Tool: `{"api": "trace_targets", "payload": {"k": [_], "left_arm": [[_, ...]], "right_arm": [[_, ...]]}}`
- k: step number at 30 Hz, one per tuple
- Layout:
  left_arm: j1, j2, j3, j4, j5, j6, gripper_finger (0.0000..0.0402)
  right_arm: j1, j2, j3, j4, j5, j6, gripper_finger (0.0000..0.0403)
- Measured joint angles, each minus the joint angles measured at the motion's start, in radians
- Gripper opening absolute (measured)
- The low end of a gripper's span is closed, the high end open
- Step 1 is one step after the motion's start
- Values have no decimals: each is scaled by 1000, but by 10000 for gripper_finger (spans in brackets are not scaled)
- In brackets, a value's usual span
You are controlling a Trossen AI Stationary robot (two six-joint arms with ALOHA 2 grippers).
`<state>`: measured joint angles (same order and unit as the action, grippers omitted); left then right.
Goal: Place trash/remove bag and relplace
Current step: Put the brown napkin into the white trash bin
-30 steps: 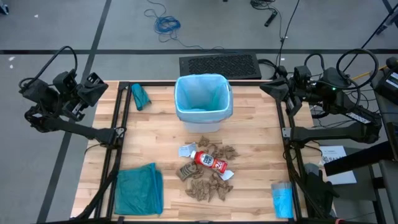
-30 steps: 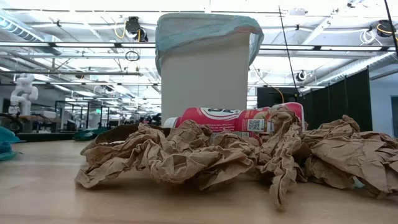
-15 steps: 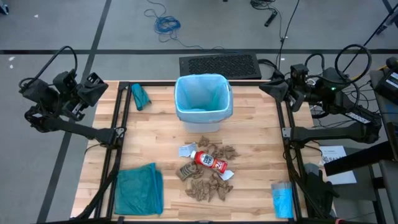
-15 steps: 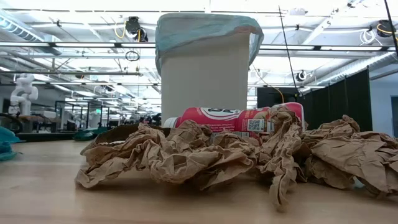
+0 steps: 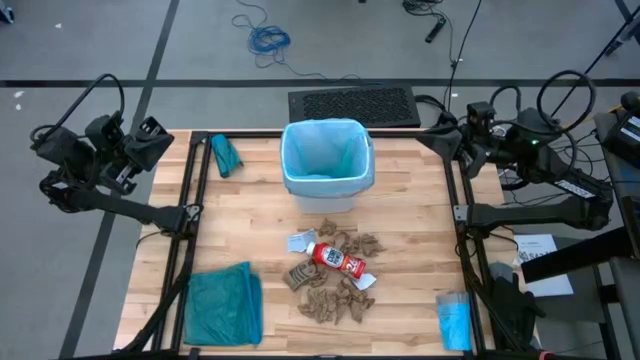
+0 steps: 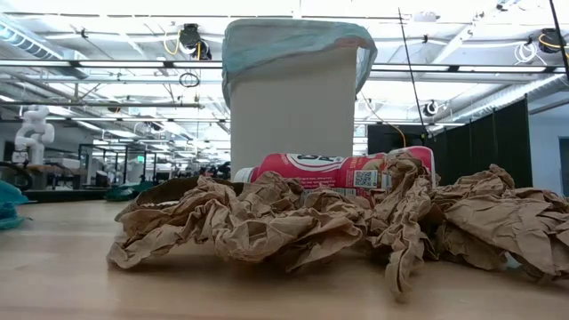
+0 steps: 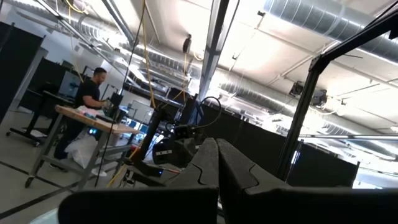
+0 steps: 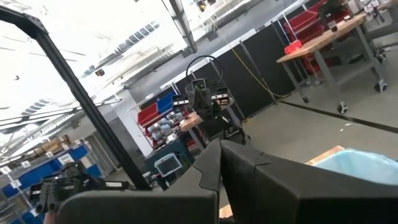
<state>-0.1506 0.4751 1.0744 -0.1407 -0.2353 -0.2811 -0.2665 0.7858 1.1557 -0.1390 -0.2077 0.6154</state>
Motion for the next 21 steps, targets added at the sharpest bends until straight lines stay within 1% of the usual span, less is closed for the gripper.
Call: {"api": "trace_targets", "payload": {"k": [3, 7, 14, 18, 21], "left_arm": [[0, 0, 0, 0, 0, 4, 0], [0, 0, 0, 0, -8, 59, 0], [0, 0, 0, 2, -12, 55, 0], [0, 0, 0, -2, -12, 54, 0], [0, 0, 0, -12, -12, 54, 0]], "right_arm": [[0, -1, 0, 1, 0, -2, 2], [0, 0, 0, -1, 0, -2, 2], [0, 0, 0, -1, -1, 11, 2], [0, 0, 0, -1, -2, 59, 2], [0, 0, 0, -8, -2, 58, 2]]}}
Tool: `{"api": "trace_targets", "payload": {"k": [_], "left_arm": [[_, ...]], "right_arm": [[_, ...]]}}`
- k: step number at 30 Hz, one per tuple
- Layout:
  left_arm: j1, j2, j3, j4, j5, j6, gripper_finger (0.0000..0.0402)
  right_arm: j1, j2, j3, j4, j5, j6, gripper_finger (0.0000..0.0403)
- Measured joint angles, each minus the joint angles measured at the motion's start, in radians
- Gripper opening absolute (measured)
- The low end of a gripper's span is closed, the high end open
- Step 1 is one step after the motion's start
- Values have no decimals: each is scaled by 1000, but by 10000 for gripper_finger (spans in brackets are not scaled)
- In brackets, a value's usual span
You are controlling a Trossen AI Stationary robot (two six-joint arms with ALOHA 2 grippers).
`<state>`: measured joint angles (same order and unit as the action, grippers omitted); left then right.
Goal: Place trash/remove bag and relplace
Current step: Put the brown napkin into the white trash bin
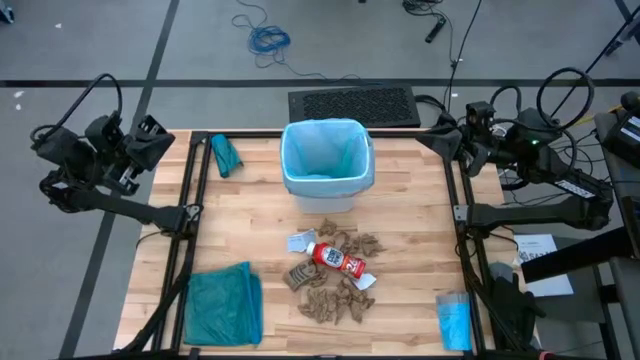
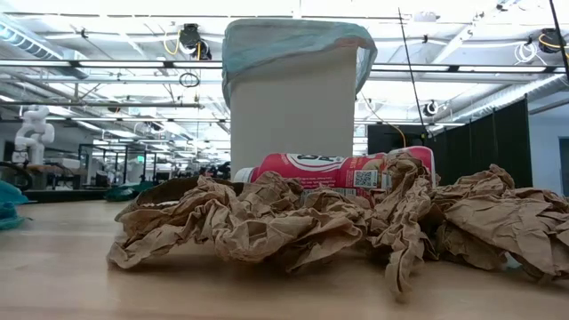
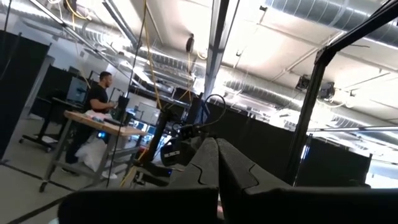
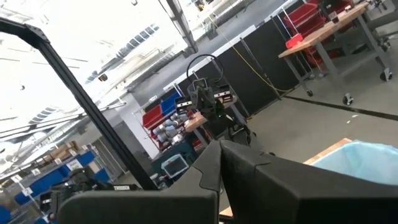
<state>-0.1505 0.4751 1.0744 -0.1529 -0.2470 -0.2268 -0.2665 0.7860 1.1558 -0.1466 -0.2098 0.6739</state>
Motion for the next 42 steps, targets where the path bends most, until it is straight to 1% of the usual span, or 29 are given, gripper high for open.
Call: {"api": "trace_targets", "payload": {"k": [5, 9, 12, 17, 20, 24, 28, 33, 36, 40, 42], "left_arm": [[0, 0, 0, -63, 0, -1, 0], [0, 0, 0, -105, 0, -3, 0], [0, 0, 0, -128, -1, -4, 0], [0, 0, 0, -156, -9, -5, 0], [0, 0, 0, -176, -15, -7, 0], [0, 0, 0, -213, -20, -30, 0], [0, 0, 0, -249, -25, -56, 0], [0, 3, 0, -295, -80, -60, 0], [0, 3, -1, -313, -104, -70, 0], [0, 3, -1, -313, -110, -76, 0], [0, 3, -1, -313, -110, -81, 0]], "right_arm": [[0, 4, 0, -28, -9, -47, 2], [15, 26, 0, -79, -88, -64, 2], [72, 53, 0, -142, -112, -75, 2], [218, 114, 0, -212, -87, -100, 2], [323, 149, 0, -231, -9, -129, 2], [456, 184, 0, -335, 162, -142, 2], [586, 240, 0, -490, 368, -80, 2], [723, 322, 0, -572, 564, 41, 2], [775, 379, 0, -633, 621, 129, 2], [807, 463, -15, -763, 630, 284, 3], [813, 498, -45, -811, 631, 346, 12]]}}
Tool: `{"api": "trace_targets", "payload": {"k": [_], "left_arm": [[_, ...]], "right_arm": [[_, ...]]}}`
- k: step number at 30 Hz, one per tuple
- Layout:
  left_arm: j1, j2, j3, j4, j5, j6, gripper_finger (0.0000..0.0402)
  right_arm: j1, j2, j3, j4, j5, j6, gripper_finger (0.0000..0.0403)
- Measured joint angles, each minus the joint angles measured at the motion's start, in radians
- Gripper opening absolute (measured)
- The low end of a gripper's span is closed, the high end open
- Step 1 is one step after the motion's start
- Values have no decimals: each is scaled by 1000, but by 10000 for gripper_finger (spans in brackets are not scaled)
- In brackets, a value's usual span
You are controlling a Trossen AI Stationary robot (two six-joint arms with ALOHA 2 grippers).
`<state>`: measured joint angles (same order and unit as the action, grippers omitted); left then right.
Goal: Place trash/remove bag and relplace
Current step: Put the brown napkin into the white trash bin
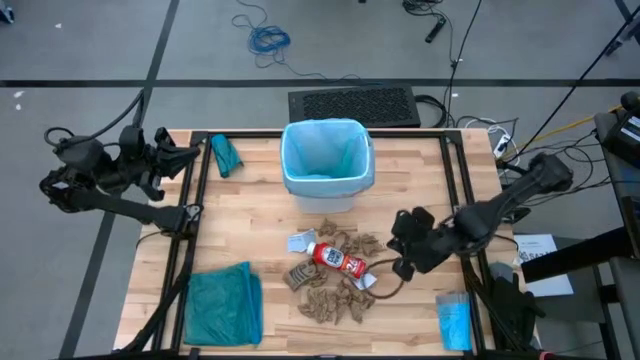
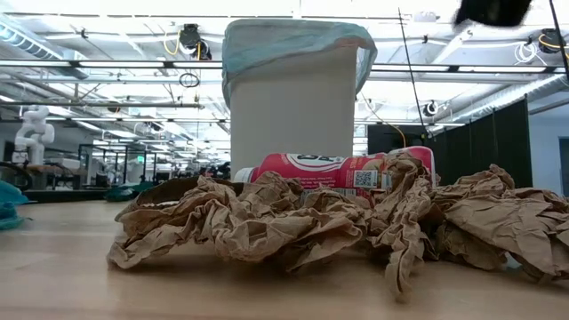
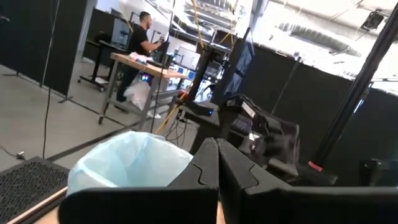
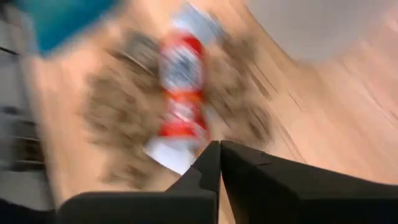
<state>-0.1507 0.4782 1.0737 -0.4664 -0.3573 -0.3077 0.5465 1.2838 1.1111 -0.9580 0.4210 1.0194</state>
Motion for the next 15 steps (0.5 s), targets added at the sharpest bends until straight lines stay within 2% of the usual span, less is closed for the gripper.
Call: {"api": "trace_targets", "payload": {"k": [3, 11, 15], "left_arm": [[0, 0, 0, 0, 0, -1, 0], [0, 14, 0, 4, -1, -2, 0], [0, 21, 0, 3, -16, -1, 0]], "right_arm": [[0, 28, -72, 39, 0, 54, 42], [-33, -1, -339, 440, -26, 178, 160], [-79, -12, -445, 571, -34, 233, 199]]}}
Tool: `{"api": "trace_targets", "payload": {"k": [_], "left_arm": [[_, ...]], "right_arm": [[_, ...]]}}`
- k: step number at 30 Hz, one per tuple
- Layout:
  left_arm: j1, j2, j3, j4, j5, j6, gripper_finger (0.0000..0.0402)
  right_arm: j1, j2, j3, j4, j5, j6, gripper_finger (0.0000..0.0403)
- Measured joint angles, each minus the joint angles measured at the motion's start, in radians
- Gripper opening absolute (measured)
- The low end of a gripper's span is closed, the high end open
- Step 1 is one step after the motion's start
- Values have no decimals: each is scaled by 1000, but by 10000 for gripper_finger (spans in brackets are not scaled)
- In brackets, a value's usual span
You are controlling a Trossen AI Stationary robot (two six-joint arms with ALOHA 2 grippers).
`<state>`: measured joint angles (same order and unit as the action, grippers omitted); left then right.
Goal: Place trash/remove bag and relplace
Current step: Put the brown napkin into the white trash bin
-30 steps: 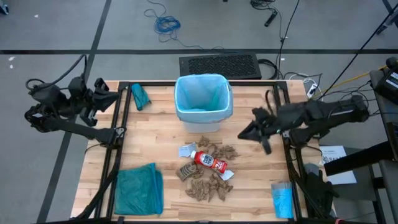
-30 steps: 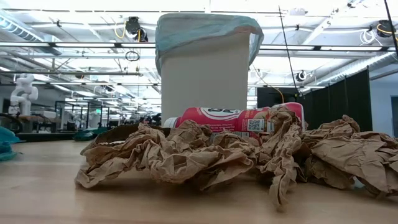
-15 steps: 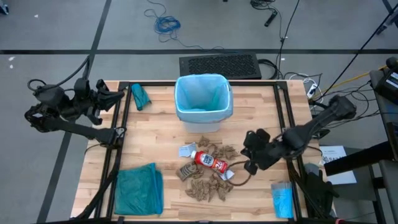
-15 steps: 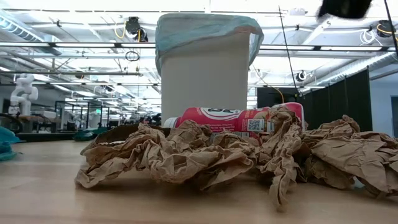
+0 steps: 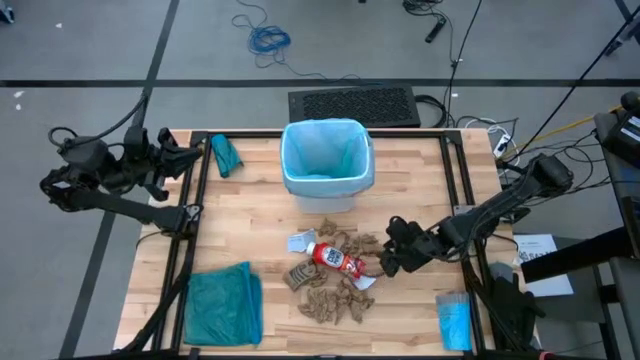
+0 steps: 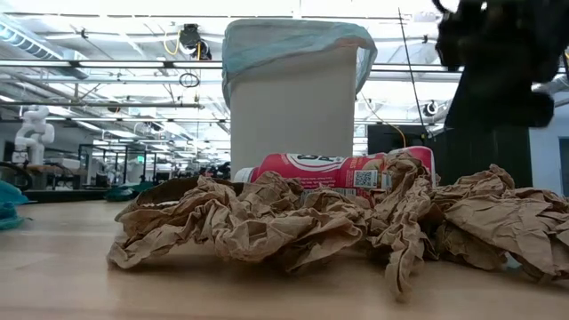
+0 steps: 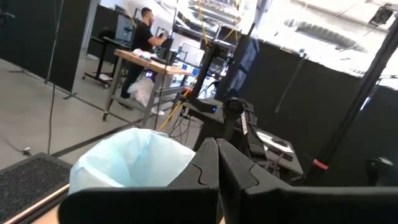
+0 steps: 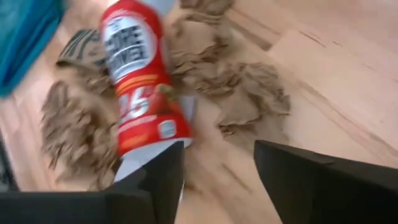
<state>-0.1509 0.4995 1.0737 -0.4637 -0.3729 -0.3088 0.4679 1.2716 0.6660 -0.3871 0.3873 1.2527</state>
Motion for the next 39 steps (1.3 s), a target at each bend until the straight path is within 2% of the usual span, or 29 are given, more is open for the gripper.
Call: {"api": "trace_targets", "payload": {"k": [7, 12, 18, 27, 32, 36, 39], "left_arm": [[0, 17, 0, -3, -3, 0, 0], [0, 18, 0, -3, -3, 0, 0], [0, 18, 0, -3, -3, 1, 0], [0, 18, 0, -2, -3, 0, 0], [0, 18, 0, -3, -4, 0, 0], [0, 18, 0, -2, -6, 0, 0], [0, 18, 0, -2, -7, 0, 0]], "right_arm": [[-85, 0, -36, 25, 2, 3, 201], [-155, 7, -36, 53, -73, -76, 188], [-209, 8, -36, 54, -101, -133, 183], [-223, 67, -36, 105, -175, -165, 183], [-217, 120, -36, 140, -181, -165, 182], [-218, 155, -36, 144, -180, -142, 156], [-218, 173, -36, 143, -180, -123, 106]]}}
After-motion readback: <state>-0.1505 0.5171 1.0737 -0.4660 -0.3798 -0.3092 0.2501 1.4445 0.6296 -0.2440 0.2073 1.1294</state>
